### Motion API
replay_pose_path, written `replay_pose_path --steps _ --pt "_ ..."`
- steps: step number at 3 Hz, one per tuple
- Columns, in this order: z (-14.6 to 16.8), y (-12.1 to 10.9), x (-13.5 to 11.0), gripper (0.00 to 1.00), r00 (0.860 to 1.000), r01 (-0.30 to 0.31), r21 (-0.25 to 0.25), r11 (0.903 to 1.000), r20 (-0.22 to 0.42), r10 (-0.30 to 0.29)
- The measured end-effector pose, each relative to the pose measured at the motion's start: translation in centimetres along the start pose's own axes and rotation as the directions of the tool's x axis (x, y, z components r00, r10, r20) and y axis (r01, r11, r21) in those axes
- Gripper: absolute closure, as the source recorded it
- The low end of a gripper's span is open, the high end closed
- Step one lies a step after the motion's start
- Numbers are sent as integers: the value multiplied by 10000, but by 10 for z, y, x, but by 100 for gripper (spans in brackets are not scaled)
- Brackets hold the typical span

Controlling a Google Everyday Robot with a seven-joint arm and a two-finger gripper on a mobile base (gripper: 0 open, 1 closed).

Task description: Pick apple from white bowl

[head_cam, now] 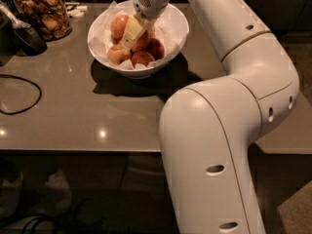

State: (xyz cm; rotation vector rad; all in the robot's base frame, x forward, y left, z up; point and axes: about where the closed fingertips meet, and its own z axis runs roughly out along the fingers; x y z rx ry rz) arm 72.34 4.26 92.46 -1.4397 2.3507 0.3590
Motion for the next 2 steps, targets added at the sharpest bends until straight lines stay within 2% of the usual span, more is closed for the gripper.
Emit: replay_pose_path --steps 1,2 --pt "0 0 0 48 10000 -3 0 10000 -1 3" --pt "0 0 0 71 10000 -3 0 10000 -1 3"
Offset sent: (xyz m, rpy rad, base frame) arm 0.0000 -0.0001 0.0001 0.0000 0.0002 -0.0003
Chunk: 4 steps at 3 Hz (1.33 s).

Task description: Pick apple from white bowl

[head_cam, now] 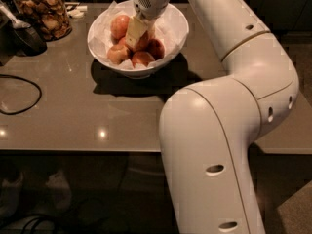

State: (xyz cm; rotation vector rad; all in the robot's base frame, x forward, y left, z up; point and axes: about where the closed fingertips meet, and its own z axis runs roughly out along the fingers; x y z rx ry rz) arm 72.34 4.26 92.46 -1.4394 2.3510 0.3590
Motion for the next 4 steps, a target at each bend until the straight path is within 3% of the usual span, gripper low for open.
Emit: replay_pose_path --steps 1,3,4 --pt "0 0 0 95 10000 0 0 10000 0 0" --pt "1 -2 -6 100 9998 35 64 10000 201 -37" --pt "-20 4 -15 100 9986 124 218 9997 504 -135"
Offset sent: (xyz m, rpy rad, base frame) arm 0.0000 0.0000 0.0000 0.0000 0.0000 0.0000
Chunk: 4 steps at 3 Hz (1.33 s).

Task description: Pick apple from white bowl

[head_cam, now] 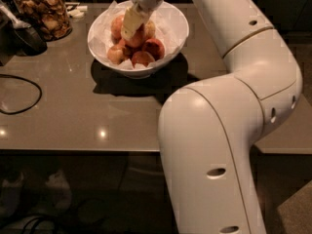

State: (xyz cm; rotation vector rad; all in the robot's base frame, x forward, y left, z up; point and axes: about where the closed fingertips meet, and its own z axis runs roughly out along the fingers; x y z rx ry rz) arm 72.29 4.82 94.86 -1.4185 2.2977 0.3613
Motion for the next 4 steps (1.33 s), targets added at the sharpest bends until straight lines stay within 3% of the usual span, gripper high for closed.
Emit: replay_pose_path --steps 3,4 --pt "-54 25 -29 100 9948 567 223 9981 835 -584" --pt "-69 42 -37 100 9856 1060 -201 9942 1344 -1024"
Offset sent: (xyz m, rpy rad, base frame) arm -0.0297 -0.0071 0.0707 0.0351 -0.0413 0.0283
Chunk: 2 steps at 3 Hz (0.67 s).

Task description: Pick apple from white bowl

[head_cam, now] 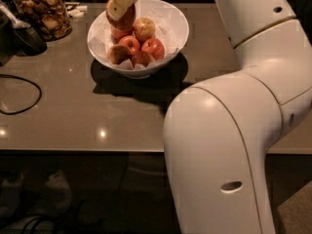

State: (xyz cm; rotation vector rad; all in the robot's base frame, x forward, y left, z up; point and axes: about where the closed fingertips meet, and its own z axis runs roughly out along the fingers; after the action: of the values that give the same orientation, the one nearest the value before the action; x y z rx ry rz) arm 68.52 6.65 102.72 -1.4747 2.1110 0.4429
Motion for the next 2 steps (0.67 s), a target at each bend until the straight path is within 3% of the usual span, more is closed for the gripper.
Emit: replay_pose_path --steps 2 --pt "-20 20 -10 100 9963 453 -574 9973 755 -409"
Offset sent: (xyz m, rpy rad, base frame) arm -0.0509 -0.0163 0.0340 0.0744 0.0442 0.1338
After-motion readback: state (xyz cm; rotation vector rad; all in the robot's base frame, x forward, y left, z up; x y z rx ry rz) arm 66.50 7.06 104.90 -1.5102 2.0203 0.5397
